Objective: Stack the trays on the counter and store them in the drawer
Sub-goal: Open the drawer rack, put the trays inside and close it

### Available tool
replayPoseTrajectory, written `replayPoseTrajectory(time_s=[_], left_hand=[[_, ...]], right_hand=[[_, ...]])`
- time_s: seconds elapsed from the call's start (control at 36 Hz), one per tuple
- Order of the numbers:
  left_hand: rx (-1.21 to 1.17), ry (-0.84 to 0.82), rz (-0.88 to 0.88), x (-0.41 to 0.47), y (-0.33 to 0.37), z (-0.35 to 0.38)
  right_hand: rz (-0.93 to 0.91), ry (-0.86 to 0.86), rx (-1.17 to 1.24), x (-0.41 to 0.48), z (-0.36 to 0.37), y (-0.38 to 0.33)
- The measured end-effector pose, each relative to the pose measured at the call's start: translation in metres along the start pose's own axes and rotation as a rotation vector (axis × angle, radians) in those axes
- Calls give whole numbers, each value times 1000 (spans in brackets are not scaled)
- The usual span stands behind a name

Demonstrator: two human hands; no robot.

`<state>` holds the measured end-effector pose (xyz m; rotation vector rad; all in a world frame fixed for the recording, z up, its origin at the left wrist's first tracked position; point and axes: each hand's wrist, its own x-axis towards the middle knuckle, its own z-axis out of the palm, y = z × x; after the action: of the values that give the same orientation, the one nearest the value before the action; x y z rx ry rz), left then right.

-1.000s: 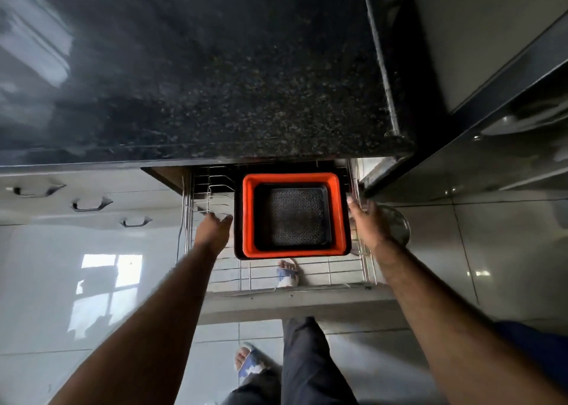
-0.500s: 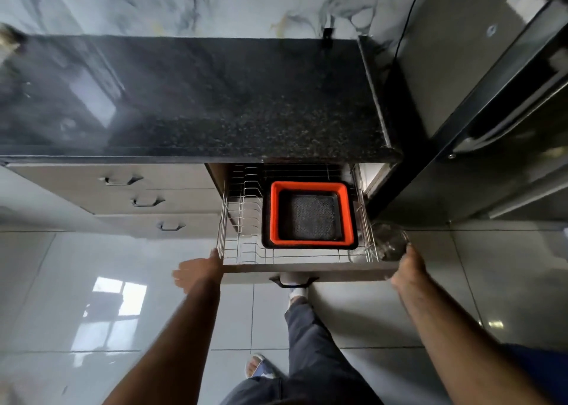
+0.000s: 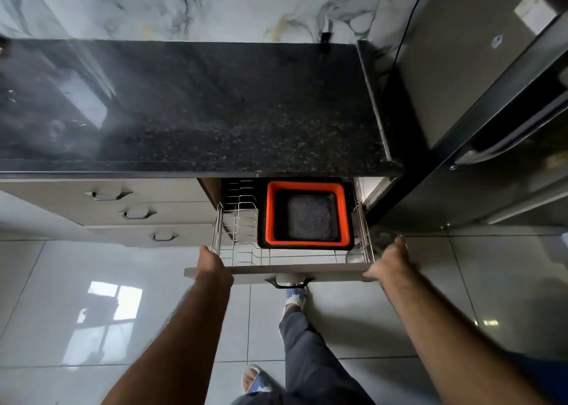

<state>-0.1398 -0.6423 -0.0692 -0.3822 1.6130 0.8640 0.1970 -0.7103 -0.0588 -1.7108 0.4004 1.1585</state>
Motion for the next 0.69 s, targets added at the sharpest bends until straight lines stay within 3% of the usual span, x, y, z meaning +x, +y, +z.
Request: replayPoseTrajectory(time_s=[0.08, 0.19, 0.31, 0.69], left_hand=[[14, 43, 63, 2, 11, 18], [2, -19, 156, 12, 29, 52], [59, -61, 229, 16, 46, 87], [6, -184, 185, 5, 90, 192]], right_hand=[[126, 57, 127, -5, 26, -22], [-48, -44, 7, 4, 53, -41], [96, 19, 132, 6, 91, -73], [58, -171, 266, 23, 165, -140]])
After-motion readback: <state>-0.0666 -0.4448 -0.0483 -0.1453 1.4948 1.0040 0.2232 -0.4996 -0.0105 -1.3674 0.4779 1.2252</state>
